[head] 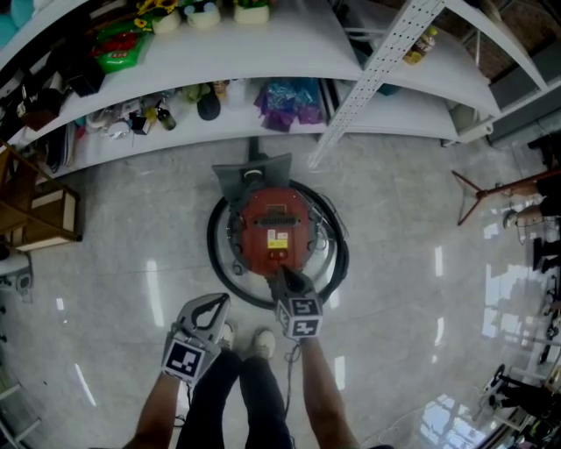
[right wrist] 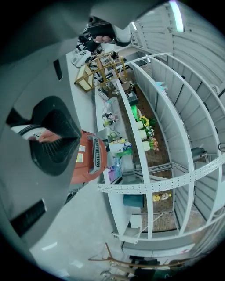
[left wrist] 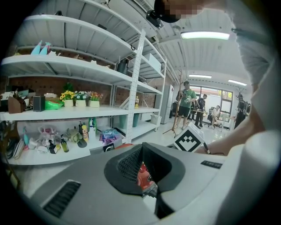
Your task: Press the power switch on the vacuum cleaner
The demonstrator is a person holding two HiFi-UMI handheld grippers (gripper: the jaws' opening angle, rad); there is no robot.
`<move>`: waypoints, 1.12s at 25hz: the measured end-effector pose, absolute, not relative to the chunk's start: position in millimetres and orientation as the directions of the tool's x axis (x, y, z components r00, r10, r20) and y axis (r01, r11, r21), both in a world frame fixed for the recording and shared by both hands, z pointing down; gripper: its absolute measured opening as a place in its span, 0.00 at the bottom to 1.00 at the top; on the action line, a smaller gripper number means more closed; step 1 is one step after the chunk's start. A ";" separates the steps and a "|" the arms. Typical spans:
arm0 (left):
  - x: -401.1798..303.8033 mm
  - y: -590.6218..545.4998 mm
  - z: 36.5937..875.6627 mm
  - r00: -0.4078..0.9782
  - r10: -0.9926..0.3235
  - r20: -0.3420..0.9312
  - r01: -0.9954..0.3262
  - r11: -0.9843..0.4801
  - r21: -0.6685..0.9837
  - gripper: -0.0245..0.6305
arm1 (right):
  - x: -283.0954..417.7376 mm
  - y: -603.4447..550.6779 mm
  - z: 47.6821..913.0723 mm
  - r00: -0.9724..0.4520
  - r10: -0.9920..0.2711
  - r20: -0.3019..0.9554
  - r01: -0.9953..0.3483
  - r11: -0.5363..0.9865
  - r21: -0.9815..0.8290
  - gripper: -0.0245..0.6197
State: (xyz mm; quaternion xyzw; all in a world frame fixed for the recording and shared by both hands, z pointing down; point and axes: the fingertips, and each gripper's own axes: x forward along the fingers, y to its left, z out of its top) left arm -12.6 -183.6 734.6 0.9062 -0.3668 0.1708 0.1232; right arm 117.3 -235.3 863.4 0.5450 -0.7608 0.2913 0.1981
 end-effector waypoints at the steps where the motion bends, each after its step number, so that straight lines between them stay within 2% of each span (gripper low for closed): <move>1: -11.4 -183.6 730.8 0.673 -0.624 0.397 -0.707 -0.701 0.096 0.05 | 118.0 -234.6 858.1 -0.328 -0.720 0.612 -0.945 0.237 -0.227 0.05; 14: 1.5 -175.4 660.2 0.678 -0.638 0.365 -0.701 -0.710 0.062 0.05 | 129.9 -218.5 765.2 -0.330 -0.766 0.551 -0.944 0.253 -0.213 0.05; 28: 10.9 -172.3 583.4 0.673 -0.670 0.312 -0.711 -0.703 0.026 0.05 | 142.3 -192.5 625.1 -0.314 -0.863 0.396 -0.945 0.246 -0.214 0.05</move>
